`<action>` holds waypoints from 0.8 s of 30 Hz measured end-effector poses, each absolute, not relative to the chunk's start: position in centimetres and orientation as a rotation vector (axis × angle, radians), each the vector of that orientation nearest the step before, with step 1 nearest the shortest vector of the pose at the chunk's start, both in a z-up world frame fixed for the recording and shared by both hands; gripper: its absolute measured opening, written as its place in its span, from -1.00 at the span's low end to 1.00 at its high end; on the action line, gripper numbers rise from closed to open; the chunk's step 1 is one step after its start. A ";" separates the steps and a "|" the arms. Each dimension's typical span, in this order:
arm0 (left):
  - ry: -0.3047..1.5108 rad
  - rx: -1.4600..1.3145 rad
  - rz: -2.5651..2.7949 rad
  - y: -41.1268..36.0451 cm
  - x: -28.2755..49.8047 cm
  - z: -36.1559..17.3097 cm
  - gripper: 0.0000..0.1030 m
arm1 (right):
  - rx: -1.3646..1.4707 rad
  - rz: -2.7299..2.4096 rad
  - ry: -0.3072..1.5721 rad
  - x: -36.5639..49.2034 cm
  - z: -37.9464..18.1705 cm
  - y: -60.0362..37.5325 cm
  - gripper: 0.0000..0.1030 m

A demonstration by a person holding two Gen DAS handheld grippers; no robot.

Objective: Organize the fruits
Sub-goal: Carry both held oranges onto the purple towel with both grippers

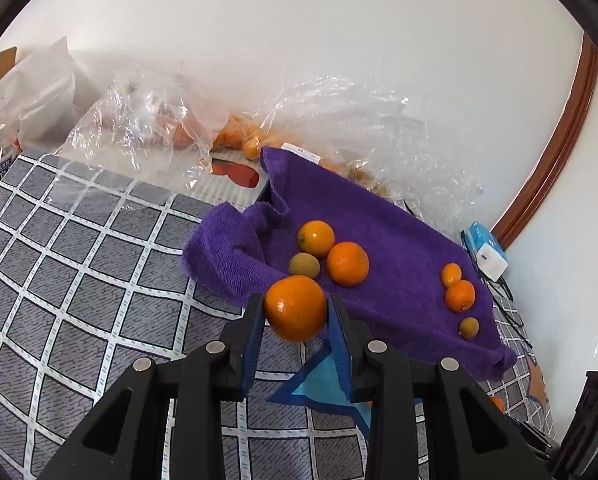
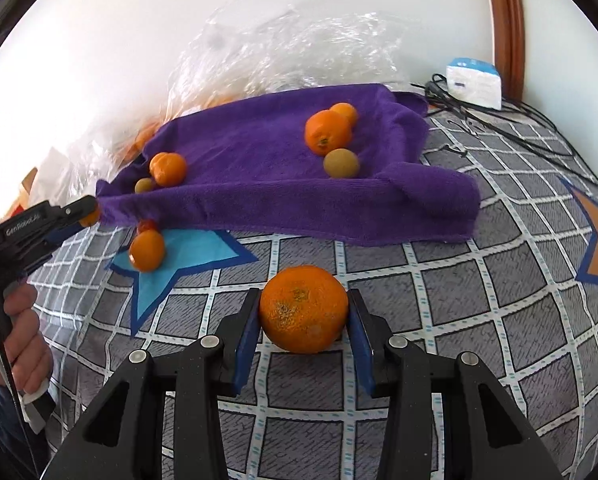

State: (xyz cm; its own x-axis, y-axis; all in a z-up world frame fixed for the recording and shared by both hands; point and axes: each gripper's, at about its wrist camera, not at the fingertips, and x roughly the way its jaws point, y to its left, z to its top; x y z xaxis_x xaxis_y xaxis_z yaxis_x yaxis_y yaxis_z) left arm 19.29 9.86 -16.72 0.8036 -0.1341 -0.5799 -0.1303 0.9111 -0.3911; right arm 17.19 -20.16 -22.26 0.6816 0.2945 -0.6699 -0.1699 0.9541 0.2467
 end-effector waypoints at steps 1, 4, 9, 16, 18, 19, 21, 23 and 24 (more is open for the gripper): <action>0.634 -0.434 0.002 10.0 19.2 -16.6 -0.42 | 0.187 0.268 0.780 17.3 -22.3 -20.4 -0.20; 0.618 -0.443 0.009 10.3 19.0 -16.2 -0.42 | 0.187 0.234 0.779 17.3 -22.2 -20.7 -0.19; 0.596 -0.446 0.024 10.7 18.7 -15.9 -0.42 | 0.156 0.217 0.761 17.1 -21.5 -20.0 -0.20; 0.613 -0.442 0.040 11.4 18.8 -15.2 -0.42 | 0.109 0.233 0.702 17.7 -18.2 -18.8 -0.20; 0.650 -0.448 0.046 11.9 19.0 -15.0 -0.42 | 0.093 0.229 0.678 18.0 -17.1 -18.6 -0.20; 0.655 -0.466 0.031 12.2 19.0 -14.9 -0.42 | 0.086 0.224 0.666 18.2 -16.7 -18.6 -0.20; 0.660 -0.467 0.035 12.8 18.9 -14.2 -0.42 | 0.085 0.222 0.648 18.9 -15.8 -18.7 -0.20; 0.648 -0.421 0.058 13.0 19.0 -13.3 -0.42 | 0.091 0.222 0.632 19.7 -15.0 -18.6 -0.20; 0.643 -0.409 0.062 13.1 19.2 -12.9 -0.42 | 0.091 0.225 0.623 20.1 -14.7 -18.6 -0.20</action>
State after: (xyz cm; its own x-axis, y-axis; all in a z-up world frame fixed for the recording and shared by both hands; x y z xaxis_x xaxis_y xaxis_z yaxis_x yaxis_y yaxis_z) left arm 19.20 13.06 -12.91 0.8014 -0.0689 -0.5942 -0.1817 0.9184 -0.3515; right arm 20.11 -18.64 -14.66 0.7889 0.2360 -0.5675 -0.1811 0.9716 0.1523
